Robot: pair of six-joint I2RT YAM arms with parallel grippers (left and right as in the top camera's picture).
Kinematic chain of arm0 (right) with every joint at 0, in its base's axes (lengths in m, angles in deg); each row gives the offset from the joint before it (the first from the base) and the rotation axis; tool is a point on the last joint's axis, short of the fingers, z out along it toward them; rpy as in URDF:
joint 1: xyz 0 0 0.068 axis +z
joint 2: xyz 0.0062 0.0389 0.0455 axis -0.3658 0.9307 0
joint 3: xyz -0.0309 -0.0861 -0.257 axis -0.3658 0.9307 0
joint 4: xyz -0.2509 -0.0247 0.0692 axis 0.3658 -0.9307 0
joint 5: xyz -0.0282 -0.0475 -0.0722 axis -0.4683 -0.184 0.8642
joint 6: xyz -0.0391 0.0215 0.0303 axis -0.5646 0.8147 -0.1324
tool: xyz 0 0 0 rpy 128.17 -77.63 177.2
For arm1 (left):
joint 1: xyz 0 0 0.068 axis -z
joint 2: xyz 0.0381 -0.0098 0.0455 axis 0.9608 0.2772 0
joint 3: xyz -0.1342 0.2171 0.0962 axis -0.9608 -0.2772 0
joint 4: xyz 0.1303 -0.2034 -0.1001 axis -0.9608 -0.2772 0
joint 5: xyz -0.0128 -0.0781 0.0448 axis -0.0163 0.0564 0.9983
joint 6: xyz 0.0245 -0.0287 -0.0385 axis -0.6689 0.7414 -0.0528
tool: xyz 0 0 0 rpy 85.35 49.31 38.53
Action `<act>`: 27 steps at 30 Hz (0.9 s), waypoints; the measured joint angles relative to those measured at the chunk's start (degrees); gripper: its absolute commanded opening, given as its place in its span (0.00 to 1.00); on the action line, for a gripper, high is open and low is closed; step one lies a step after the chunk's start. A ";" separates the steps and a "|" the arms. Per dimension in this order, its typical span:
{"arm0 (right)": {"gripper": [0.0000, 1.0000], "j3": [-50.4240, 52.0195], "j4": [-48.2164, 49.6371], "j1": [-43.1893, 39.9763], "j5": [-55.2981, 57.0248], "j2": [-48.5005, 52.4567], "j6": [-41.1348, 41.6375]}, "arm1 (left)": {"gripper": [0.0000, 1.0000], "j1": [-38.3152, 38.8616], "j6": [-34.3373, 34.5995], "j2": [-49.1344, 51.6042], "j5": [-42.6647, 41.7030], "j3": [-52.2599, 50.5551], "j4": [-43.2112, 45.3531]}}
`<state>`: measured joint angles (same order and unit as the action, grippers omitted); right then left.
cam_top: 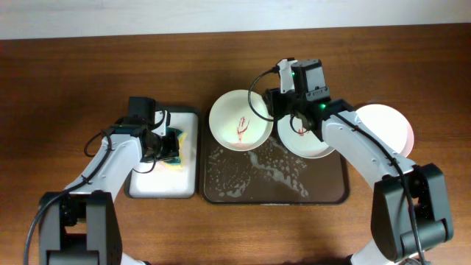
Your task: Clean dirty plates on tray and stack at the side
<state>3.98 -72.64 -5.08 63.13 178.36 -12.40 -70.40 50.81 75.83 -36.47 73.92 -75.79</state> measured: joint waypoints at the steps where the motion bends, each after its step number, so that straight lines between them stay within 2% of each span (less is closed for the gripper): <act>1: 0.44 0.00 0.46 0.00 0.22 0.33 -0.50 | 0.08 0.00 0.00 0.00 0.00 0.00 -0.02; 10: 0.31 -0.09 2.29 0.02 0.57 9.97 -2.25 | 0.08 0.00 0.00 0.00 0.00 0.00 0.00; 14: 0.22 -0.09 2.32 0.04 0.13 10.95 -2.62 | 0.08 0.00 0.00 0.00 0.00 0.00 -0.02; 20: 0.18 -0.09 1.51 0.76 -0.04 11.23 -2.62 | 0.07 0.00 0.00 0.00 0.00 0.00 -0.02; 27: 0.04 -0.11 -2.91 1.62 -0.02 11.26 -2.60 | 0.08 0.00 0.00 0.00 0.00 0.00 -0.02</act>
<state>3.87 -75.55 -3.46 63.10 189.61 -15.00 -70.40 50.81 75.83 -36.47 73.92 -75.81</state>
